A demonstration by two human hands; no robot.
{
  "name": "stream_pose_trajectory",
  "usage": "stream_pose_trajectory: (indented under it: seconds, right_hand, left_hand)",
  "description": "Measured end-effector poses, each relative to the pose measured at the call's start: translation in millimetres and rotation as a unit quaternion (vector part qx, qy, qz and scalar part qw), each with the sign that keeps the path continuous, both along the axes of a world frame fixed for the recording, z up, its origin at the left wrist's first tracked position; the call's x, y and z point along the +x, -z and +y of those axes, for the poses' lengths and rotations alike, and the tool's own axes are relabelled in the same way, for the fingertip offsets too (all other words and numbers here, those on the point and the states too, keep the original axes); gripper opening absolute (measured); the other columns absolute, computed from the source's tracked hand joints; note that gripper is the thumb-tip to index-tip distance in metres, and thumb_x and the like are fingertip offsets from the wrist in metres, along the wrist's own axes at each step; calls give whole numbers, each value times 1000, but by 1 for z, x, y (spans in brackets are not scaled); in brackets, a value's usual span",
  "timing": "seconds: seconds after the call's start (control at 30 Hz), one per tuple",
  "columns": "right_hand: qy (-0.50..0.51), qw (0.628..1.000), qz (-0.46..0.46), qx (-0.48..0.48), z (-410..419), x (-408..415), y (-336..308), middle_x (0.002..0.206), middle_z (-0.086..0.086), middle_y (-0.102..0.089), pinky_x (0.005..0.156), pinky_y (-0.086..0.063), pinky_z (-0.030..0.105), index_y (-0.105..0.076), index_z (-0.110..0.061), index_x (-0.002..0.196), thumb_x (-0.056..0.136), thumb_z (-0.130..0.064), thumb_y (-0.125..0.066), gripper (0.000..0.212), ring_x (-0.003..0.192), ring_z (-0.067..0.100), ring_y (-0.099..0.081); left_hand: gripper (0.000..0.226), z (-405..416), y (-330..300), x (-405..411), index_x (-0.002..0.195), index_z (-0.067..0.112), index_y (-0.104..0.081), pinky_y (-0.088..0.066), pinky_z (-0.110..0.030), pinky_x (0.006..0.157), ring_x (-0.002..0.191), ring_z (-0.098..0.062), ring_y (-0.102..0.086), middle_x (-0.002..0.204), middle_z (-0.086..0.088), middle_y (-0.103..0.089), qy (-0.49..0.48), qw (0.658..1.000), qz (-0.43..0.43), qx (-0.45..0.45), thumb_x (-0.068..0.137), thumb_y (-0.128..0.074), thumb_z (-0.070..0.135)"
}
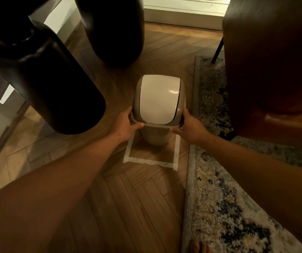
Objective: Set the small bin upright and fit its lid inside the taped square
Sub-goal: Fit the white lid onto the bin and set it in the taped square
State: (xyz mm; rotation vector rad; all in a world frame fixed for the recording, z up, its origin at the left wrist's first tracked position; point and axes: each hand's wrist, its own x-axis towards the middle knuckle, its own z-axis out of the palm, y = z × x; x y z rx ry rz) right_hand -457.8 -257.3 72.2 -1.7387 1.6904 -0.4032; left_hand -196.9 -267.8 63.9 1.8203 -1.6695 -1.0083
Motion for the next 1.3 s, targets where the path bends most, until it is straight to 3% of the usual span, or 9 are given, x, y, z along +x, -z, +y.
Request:
stream_pose_trajectory:
  seconds: [0.67,1.03,1.1,1.2,1.3]
  right_hand:
    - [22,999,-21,-8,1,2,1,136,6,-63,100,-50,46,-29,-21,153,83,-32,-79,86,123,27,-59]
    - [35,998,-47,-15,6,3,6,139,2,-60,100,-50,41,-31,-24,152,83,-31,-79,84,123,24,-59]
    - [33,998,-34,-31,6,1,6,144,5,-55,101,-49,42,-26,-24,154,81,-36,-80,92,127,25,-55]
    - [20,995,-23,-99,6,-4,1,158,3,-33,104,-44,42,-7,-33,158,74,-39,-84,115,139,22,-41]
    - [-15,991,3,-130,3,-7,-1,167,0,-13,109,-37,47,9,-35,158,73,-38,-85,126,149,23,-24]
  left_hand:
    - [79,-5,-1,3,148,21,-41,-42,-41,108,130,-20,-51,143,-3,-53,12,1000,17,17,79,-80,22]
    - [83,-5,5,5,151,20,-36,-39,-27,103,131,-19,-51,145,-4,-52,17,999,35,20,81,-79,21]
    - [89,-5,7,7,154,23,-30,-36,-27,102,134,-20,-47,148,-3,-48,25,999,21,13,80,-79,27]
    - [108,-5,7,12,157,34,-11,-32,-41,112,142,-22,-36,158,-1,-33,14,1000,15,-2,75,-83,32]
    - [113,-6,7,13,155,42,-4,-31,-40,111,142,-21,-35,160,2,-30,19,999,-4,-29,75,-84,28]
